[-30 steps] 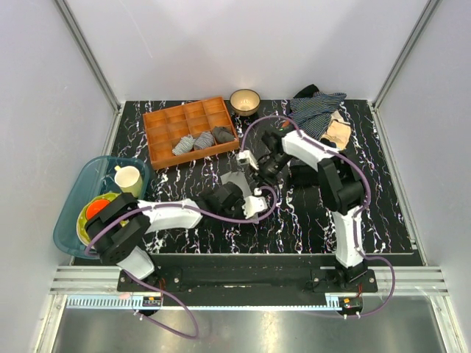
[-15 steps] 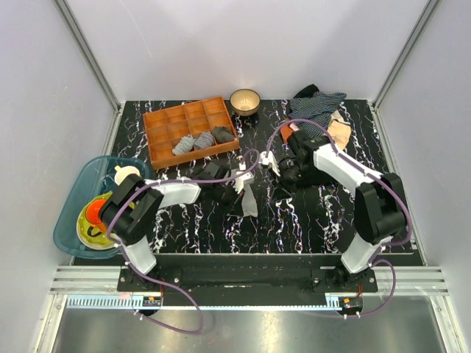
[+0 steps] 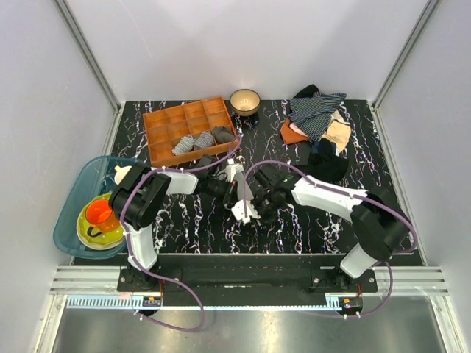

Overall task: Roll the underwear
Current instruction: Roll the underwear to the center of the board.

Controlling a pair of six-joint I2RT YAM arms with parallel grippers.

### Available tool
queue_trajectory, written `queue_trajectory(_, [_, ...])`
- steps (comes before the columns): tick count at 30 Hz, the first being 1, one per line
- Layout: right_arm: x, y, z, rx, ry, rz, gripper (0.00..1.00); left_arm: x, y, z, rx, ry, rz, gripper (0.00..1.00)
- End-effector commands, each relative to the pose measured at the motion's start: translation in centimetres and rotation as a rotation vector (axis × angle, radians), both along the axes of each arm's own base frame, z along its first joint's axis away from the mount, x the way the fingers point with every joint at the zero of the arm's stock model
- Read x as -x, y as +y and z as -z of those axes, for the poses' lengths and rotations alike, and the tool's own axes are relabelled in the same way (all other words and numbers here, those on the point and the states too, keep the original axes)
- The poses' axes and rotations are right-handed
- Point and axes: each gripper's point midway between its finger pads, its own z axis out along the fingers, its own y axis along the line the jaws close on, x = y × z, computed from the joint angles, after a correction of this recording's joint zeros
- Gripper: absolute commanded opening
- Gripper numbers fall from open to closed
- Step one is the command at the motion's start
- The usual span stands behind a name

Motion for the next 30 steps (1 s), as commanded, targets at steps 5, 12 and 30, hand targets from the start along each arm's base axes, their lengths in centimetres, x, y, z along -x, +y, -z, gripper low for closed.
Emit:
queue_trajectory(5, [-5.2,2.1,2.2,0.039,-0.210,0.028,0.29,-1.1,0.7,1.6,-0.043,0.011,-0.047,0.00])
queue_trajectory(12, [-6.4,2.3,2.5,0.041,-0.253,0.069,0.32,-1.1,0.8,1.8,-0.046,0.016,-0.049,0.00])
queue_trajectory(30, [-7.7,1.7,4.4,0.097,-0.286,0.110,0.45,-1.3,0.8,1.4,-0.040,0.014,-0.061,0.00])
